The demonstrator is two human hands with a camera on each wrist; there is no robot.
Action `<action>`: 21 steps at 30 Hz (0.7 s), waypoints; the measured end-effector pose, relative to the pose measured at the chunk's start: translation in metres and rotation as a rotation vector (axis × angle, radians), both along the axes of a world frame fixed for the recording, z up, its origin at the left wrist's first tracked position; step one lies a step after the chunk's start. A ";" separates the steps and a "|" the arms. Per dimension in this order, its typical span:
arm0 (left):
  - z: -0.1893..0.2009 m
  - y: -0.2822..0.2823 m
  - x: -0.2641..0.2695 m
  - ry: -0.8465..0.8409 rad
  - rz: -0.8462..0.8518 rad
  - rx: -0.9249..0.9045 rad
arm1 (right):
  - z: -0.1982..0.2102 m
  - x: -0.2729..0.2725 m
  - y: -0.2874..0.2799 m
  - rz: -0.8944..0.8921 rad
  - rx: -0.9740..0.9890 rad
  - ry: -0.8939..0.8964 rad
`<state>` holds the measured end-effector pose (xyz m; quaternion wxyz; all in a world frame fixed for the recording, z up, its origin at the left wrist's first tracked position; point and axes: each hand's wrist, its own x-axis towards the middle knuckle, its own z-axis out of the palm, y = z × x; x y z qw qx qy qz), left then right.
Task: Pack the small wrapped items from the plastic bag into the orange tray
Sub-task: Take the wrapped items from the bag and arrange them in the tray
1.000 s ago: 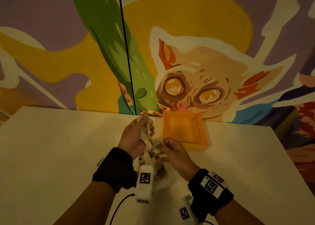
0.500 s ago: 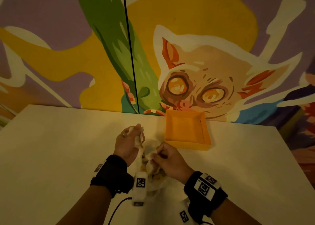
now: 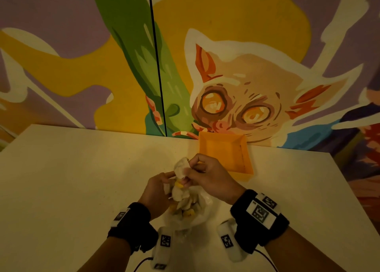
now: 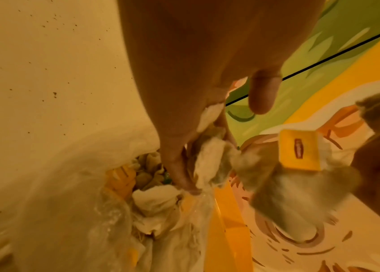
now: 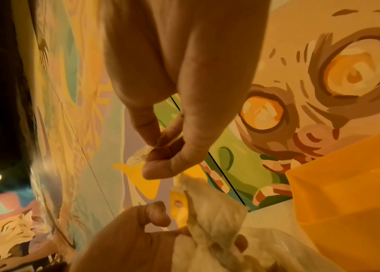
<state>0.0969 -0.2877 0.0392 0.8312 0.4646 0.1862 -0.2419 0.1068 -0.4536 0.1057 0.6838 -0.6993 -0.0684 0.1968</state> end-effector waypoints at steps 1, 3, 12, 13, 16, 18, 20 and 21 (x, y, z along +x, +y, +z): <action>0.003 -0.001 -0.002 -0.022 -0.041 -0.034 | 0.003 0.001 0.001 -0.003 0.018 0.016; 0.005 -0.003 -0.006 -0.090 -0.129 -0.066 | 0.007 0.003 0.004 -0.019 0.070 0.062; 0.009 -0.011 -0.007 -0.249 -0.202 -0.222 | -0.003 0.004 -0.001 -0.075 0.086 0.177; 0.011 -0.011 -0.006 -0.242 -0.191 -0.252 | -0.005 0.004 -0.003 -0.088 0.083 0.183; 0.012 -0.012 -0.001 -0.160 -0.120 -0.252 | -0.011 0.005 -0.008 -0.133 0.040 0.173; 0.012 -0.014 0.004 -0.137 -0.083 -0.198 | -0.012 0.004 -0.010 -0.154 -0.013 0.138; 0.014 -0.015 0.009 -0.113 -0.021 -0.139 | -0.012 0.004 -0.013 -0.175 -0.054 0.112; 0.016 -0.016 0.011 -0.102 0.012 -0.117 | -0.011 0.003 -0.015 -0.186 -0.065 0.107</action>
